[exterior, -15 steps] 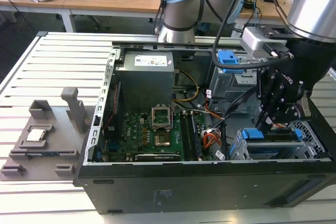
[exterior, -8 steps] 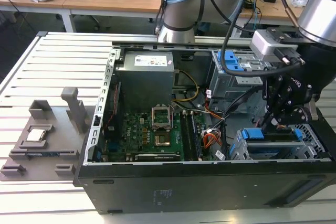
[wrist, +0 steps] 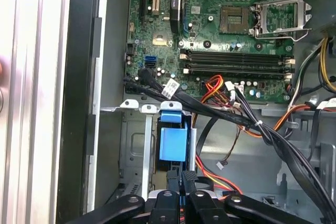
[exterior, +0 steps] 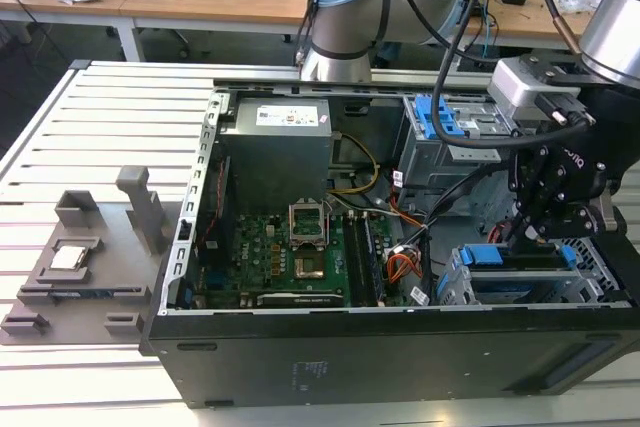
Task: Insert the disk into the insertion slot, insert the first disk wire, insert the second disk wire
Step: 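Insert the second disk wire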
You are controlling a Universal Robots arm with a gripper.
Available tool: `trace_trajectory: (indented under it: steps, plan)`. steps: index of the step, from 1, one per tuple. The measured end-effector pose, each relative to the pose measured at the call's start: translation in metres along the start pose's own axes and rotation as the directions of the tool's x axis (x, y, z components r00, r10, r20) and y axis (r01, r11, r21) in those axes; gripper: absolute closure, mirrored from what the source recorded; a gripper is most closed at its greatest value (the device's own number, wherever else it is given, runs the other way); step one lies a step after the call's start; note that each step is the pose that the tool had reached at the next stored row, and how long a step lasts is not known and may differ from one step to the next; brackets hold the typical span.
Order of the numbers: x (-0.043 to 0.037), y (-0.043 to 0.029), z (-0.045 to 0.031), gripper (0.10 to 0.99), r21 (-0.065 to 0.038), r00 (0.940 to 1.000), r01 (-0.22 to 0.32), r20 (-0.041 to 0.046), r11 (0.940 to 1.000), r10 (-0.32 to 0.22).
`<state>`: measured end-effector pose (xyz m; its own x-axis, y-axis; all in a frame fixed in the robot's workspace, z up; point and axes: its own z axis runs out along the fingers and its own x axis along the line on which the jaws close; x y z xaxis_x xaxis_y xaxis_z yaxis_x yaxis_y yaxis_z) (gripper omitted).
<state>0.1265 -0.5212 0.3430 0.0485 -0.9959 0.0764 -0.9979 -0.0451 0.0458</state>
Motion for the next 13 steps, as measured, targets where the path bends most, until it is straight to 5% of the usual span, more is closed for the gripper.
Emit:
trace_trajectory:
  steps: [13]
  plan:
    - [0.0016, -0.0004, -0.0002, 0.941, 0.0, 0.9999, 0.0, 0.0149, 1.0, 0.0]
